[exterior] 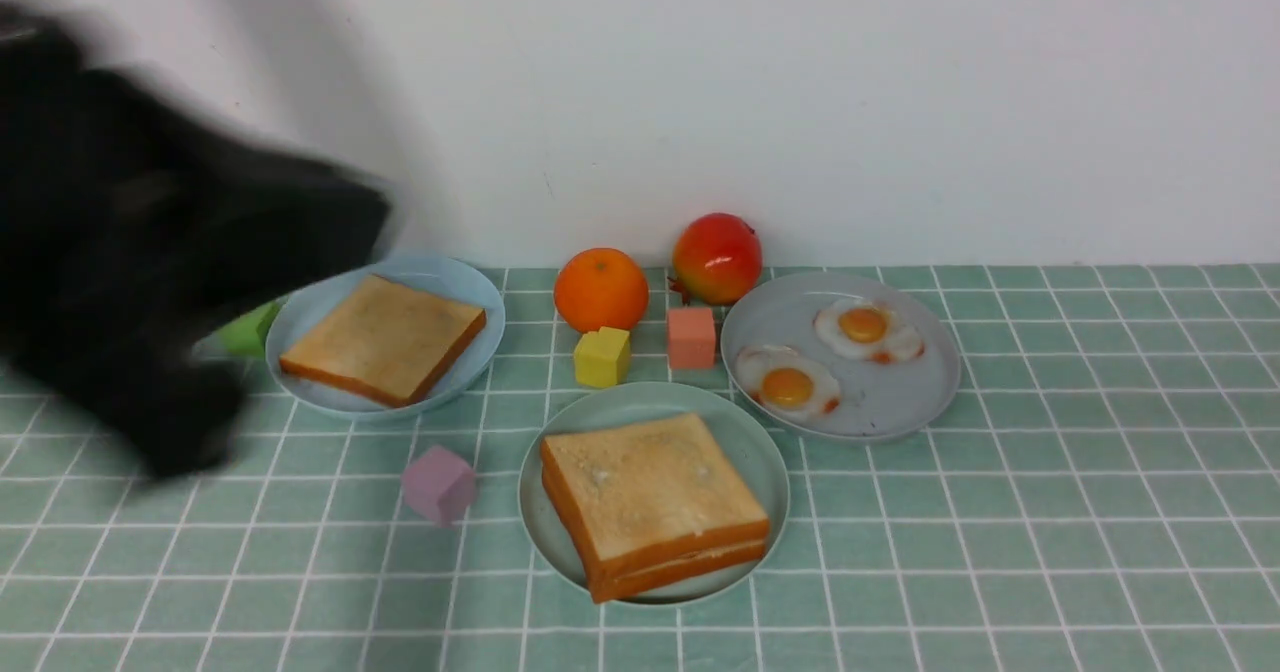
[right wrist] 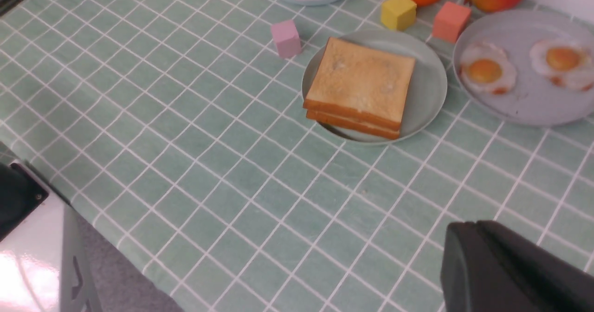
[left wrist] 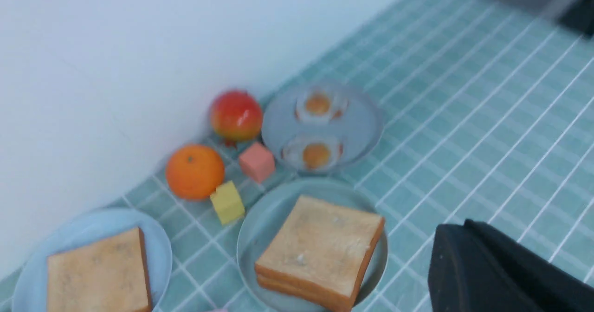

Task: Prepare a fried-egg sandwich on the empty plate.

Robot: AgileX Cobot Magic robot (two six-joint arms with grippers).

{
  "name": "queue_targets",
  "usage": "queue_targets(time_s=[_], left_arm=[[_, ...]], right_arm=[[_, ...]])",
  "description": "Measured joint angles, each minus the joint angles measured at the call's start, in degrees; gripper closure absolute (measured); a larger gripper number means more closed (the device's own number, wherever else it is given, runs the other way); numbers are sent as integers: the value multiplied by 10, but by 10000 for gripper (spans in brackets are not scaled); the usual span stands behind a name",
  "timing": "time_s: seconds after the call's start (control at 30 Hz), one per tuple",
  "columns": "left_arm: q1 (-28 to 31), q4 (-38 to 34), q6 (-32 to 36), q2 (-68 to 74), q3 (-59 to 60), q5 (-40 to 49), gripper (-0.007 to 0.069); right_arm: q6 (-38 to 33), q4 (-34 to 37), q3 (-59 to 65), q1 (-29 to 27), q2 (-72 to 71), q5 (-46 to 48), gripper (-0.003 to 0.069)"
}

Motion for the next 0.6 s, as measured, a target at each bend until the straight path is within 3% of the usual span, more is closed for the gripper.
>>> queue_targets(time_s=[0.17,0.27,0.4,0.6], left_arm=[[0,-5,-37,-240,201,-141,638],[0,-6,-99,-373,355,-226,638],[0,-8,-157,-427,433,-240,638],[0,-7,-171,-436,452,-244,638]], right_arm=[[41,-33,0,0,-38,5,637],[96,-79,0,0,-81,6,637],[143,-130,14,0,-124,4,656],[194,-180,97,0,-177,-66,659]])
